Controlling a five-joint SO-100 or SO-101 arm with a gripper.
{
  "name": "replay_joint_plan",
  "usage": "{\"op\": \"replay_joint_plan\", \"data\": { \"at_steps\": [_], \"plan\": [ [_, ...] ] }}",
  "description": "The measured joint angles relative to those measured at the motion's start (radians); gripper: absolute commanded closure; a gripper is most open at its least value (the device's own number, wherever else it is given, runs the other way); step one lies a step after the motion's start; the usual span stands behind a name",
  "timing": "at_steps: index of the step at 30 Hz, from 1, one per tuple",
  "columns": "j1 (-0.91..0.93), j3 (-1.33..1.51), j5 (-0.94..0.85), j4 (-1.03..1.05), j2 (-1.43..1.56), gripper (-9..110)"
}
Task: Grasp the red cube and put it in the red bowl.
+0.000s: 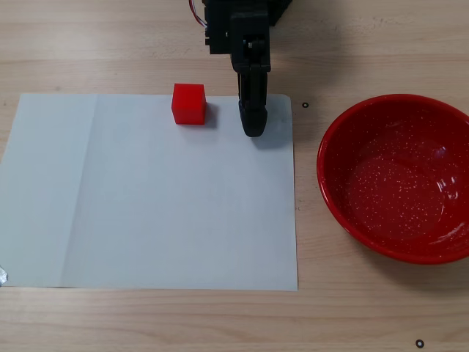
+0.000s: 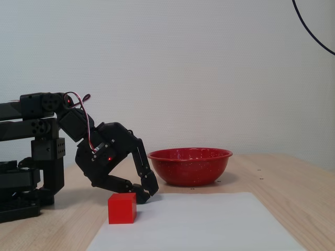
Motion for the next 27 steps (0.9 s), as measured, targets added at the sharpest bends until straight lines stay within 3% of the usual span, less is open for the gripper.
{"op": "replay_joint_plan", "data": {
  "at_steps": [27],
  "plan": [
    [0.0,0.0,0.002,0.064,0.015,101]
  ]
}}
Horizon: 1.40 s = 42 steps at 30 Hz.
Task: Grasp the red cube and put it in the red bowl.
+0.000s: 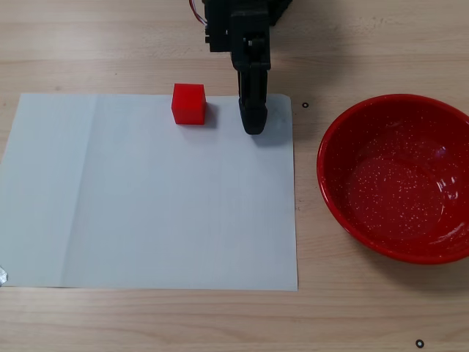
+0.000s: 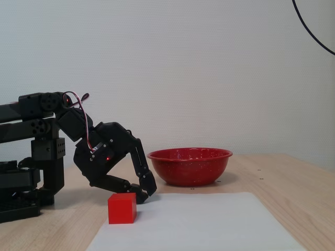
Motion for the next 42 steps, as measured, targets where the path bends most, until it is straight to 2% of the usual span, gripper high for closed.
{"op": "replay_joint_plan", "data": {
  "at_steps": [10,27,42],
  "plan": [
    [-0.002,-0.101,0.0,0.149,-0.055,101],
    [-0.052,-0.495,0.0,0.376,-0.278,101],
    [-0.225,-0.868,0.183,0.56,-0.575,101]
  ]
}}
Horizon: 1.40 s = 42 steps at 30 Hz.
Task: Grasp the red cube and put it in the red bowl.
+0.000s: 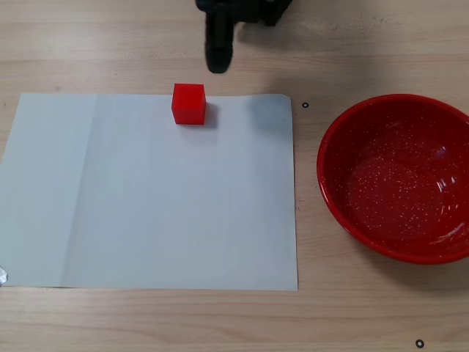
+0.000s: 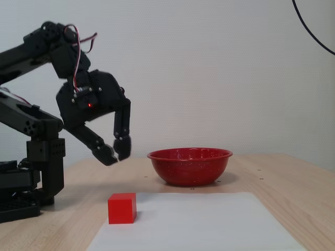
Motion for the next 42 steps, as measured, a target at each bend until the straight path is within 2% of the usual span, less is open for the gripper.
{"op": "replay_joint_plan", "data": {
  "at_steps": [10,16,22,32,36,42],
  "plan": [
    [-0.118,-0.229,0.138,0.164,-0.161,101],
    [-0.179,-0.285,0.172,0.224,-0.239,96],
    [-0.216,-0.325,0.19,0.255,-0.313,86],
    [-0.245,-0.333,0.235,0.262,-0.399,61],
    [-0.236,-0.333,0.224,0.262,-0.449,61],
    [-0.232,-0.304,0.19,0.144,-0.476,62]
  ]
}}
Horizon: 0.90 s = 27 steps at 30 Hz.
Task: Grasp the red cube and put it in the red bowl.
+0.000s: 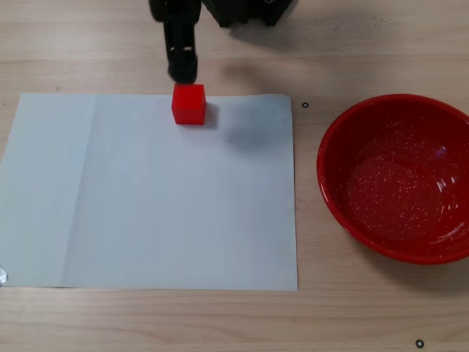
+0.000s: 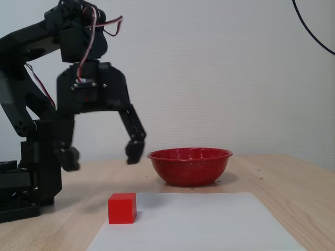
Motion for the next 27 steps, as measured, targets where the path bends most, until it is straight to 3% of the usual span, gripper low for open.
{"op": "replay_joint_plan", "data": {
  "at_steps": [27],
  "plan": [
    [0.031,0.17,-0.003,-0.258,-0.109,67]
  ]
}}
